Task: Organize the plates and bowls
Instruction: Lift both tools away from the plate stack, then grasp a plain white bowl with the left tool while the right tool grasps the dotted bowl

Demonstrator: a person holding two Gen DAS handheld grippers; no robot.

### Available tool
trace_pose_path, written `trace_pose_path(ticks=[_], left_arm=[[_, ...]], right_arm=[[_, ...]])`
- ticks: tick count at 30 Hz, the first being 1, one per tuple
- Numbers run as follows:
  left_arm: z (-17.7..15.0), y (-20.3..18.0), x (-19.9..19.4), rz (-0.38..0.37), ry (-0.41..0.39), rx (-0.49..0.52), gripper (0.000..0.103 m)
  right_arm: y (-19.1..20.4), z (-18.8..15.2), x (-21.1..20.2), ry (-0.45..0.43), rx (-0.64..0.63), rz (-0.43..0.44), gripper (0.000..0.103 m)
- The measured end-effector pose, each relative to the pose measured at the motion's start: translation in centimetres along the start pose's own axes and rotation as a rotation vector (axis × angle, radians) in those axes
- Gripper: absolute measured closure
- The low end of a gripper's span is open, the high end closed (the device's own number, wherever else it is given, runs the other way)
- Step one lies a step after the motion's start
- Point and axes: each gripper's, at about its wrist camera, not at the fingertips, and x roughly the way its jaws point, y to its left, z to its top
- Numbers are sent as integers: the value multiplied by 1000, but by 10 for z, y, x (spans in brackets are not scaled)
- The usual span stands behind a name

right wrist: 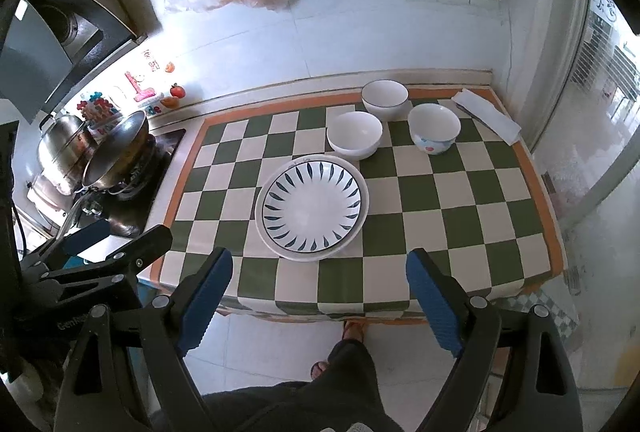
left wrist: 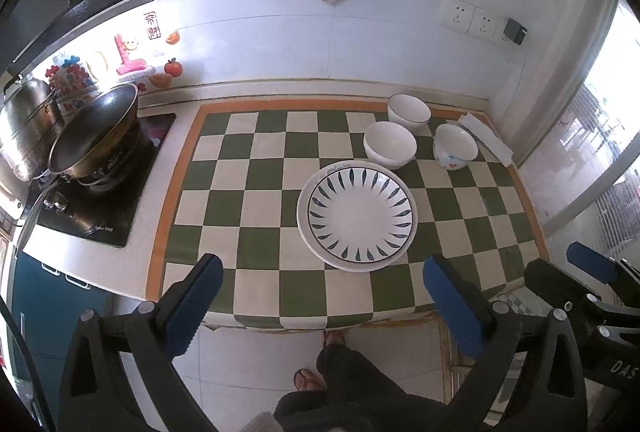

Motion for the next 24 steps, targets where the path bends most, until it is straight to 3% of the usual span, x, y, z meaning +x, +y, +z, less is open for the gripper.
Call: trace_pose_path(ticks=[5,10,14,19,22,24], left_arm=[[9,-4,9,6,6,-4,0],[35,-12,40,6,34,-17,0],[70,-21,87,18,88,-30,0],[125,-37,172,13,176,-37,1],[153,-45,230,-15,261,-47,9],[165,-48,263,-26,314,-59,20]], right_arm=[[-10,5,11,22,28,14,10],[-42,31,50,61,83,77,10],[-77,62,103,113,157,119,10],[-124,110,190,192,226,134,10],[-145,139,243,251,253,156,12],[-155,158,278,286,249,156,15]])
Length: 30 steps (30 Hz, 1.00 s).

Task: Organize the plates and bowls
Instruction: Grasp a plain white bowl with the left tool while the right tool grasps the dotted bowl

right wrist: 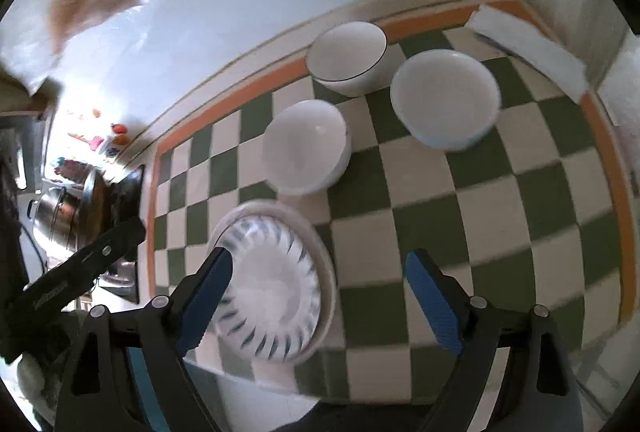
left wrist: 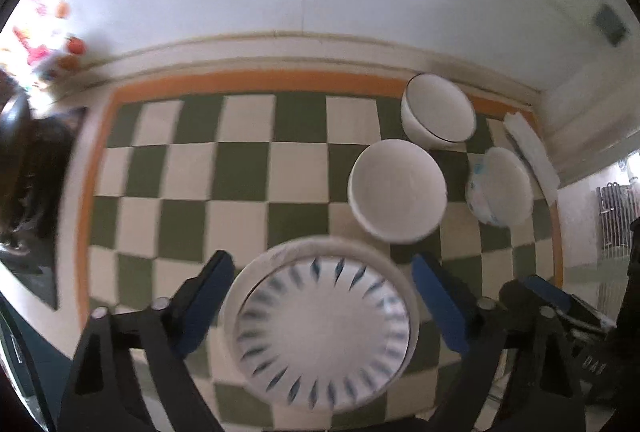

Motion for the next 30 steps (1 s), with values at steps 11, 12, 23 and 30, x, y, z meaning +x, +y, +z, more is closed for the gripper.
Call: trace_pose_path(ticks=[11,12,23,30], left_arm=[[62,-19,112,-32,206,5,47],[63,-20,118,-34,222,10,54],[62,-28,139,-61,277,58,86],[53,-40,115,-64,257,90,86]], right_arm=[[-15,82,103,158,-4,-8,44],[-15,85,109,167,-3,1,47],[-11,92,156,230,17,-41,92],[-6,89,144,223,9,-53,92]])
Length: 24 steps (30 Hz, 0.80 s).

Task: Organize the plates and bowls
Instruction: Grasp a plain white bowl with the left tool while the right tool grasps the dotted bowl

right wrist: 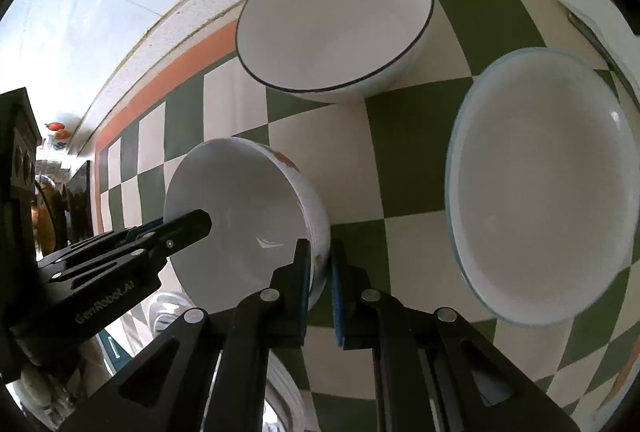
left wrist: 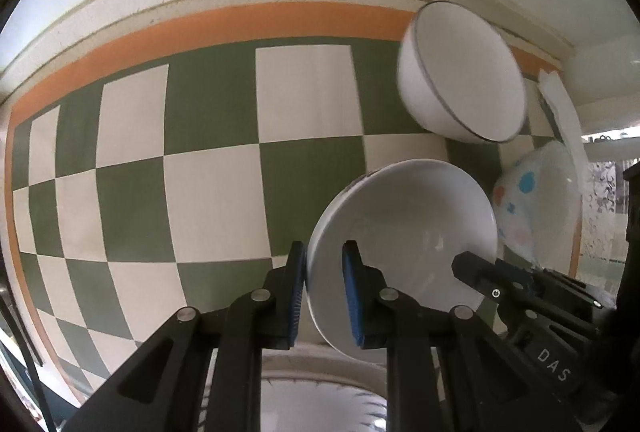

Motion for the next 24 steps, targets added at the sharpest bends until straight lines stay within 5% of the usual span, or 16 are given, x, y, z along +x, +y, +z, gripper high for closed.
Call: trace_pose_path(ticks=[12,24], left_arm=[[-48,-61,-54,-63,-23,146,86],[-86,-107,2,-44,101,215,86]], right_arm=[[-31,-59,-95,-57,20,4,92],[-101,-122,-89,6,115,-6,92]])
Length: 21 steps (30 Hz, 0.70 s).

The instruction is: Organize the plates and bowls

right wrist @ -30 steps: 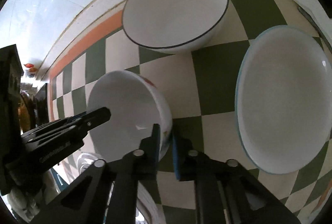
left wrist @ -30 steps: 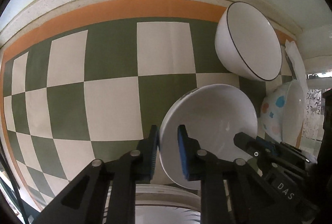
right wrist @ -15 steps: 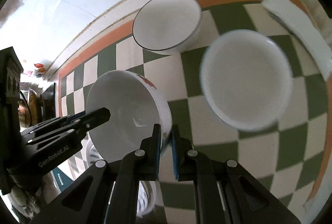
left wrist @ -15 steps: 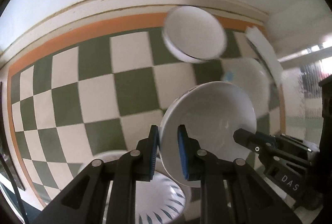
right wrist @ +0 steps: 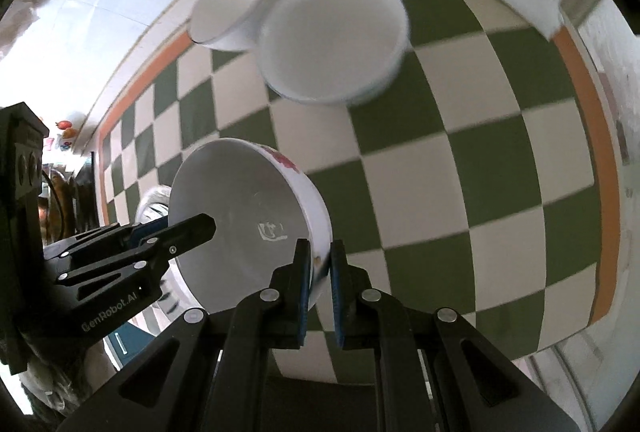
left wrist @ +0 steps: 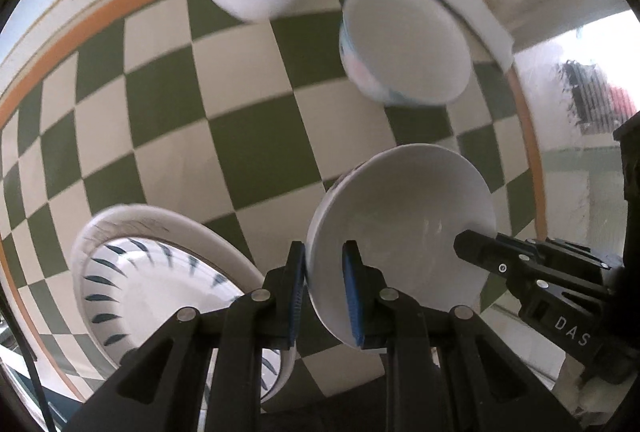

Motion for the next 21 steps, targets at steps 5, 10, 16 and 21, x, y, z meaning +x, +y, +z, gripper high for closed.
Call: trace_pose_path(ticks=[5,10,16,21], left_arm=[[-4,-4,24,21,54,1,86],[-6,-7,43,44,95,6,86],[-2,-12,47,60,101,7,86],[7,-18,29,32,72,-9,86]], right_arm=[[-16,-5,20,41,11,-9,92],[-22,-7,34,68,14,-14,92],[-27,-6,38,71,13,-15,92],[-27,-1,37,92,14,-1,89]])
